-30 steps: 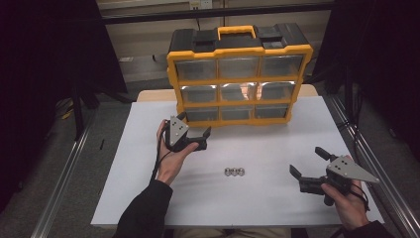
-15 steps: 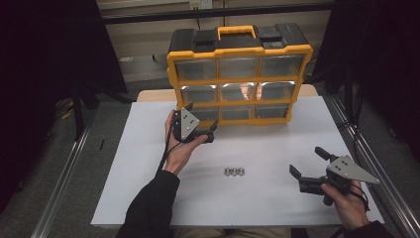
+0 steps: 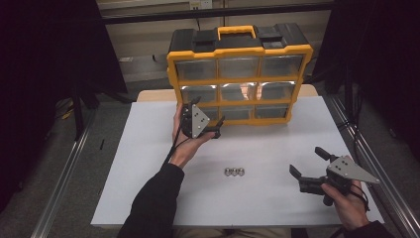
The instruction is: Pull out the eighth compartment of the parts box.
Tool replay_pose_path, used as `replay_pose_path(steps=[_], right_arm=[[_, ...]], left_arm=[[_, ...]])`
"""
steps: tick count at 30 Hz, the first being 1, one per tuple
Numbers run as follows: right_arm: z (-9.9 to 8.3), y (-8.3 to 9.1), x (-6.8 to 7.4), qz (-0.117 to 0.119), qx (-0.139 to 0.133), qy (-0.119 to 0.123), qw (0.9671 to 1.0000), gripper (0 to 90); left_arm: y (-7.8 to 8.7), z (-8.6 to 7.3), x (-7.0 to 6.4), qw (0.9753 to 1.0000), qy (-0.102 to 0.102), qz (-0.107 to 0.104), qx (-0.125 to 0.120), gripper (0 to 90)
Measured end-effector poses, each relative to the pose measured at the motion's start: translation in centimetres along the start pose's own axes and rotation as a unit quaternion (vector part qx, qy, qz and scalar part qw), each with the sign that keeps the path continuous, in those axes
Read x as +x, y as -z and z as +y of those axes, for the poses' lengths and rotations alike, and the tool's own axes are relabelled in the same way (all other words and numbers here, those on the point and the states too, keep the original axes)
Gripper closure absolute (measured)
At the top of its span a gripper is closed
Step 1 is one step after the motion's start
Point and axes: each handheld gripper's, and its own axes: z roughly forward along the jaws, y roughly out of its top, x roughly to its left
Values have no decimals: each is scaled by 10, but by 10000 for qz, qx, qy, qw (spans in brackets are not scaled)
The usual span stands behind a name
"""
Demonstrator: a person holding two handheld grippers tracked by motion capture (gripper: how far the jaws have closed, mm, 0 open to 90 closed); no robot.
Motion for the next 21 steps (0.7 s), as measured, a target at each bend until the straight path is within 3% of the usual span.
replay_pose_path(steps=[2,4,6,9,11,17,21], right_arm=[[0,0,0,1,10,-9,10000,0],[0,0,0,36,21,13,10000,0],[0,0,0,51,26,21,10000,0],[0,0,0,40,24,14,10000,0],[0,0,0,21,30,11,10000,0],[-1,0,0,49,42,41,10000,0],[-1,0,0,30,36,37,10000,0]], left_arm=[[-3,-1,-1,10000,1,-20,-16,33],[-7,-2,0,9997,-244,-34,16,33],[-10,-3,-3,9998,-204,-42,-6,33],[-14,-5,-7,9979,-630,-106,55,33],[-16,-6,-11,9969,-784,-71,69,34],[-24,-14,-16,9959,-903,6,92,40],[-28,-18,-23,9934,-1143,73,79,47]])
